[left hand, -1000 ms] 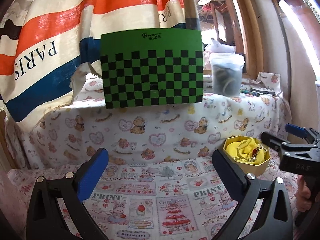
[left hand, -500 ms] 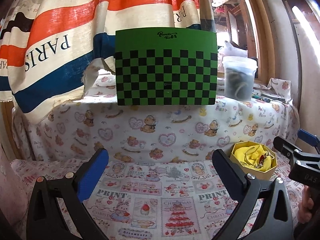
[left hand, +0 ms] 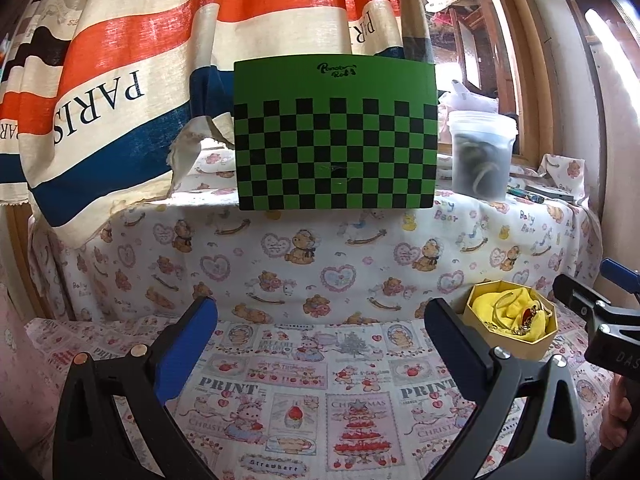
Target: Organize jewelry
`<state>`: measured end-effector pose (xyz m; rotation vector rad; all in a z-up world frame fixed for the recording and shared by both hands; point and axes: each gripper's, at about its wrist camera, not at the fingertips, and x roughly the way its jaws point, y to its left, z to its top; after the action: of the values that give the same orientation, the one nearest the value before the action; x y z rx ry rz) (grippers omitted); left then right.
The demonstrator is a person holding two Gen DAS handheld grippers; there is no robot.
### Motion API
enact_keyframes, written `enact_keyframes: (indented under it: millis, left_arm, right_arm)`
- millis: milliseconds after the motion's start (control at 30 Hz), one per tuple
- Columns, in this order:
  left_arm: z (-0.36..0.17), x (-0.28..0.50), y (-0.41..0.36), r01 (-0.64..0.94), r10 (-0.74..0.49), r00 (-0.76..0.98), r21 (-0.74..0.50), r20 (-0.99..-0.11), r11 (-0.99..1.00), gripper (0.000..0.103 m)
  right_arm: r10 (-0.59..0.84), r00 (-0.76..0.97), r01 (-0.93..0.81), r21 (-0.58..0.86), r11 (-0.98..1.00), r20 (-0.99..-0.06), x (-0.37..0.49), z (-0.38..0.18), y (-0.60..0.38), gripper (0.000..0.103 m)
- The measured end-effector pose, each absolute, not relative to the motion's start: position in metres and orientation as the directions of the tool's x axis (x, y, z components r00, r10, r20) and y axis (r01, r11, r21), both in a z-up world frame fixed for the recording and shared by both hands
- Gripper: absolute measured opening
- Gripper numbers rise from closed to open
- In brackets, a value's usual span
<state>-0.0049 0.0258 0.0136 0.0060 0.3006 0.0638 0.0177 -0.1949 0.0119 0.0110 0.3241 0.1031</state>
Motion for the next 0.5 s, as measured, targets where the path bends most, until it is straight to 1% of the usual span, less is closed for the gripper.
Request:
enact_keyframes:
  millis: [500]
  left_arm:
    - [0.0133,-0.0063,0.0258,-0.059,0.061,0.953,0.015,-0.297,0.998,0.103]
  right_arm:
    - [0.110,0.942,-0.109,0.022,0.994,-0.318,0.0167,0.0122,-0.1942,0.103]
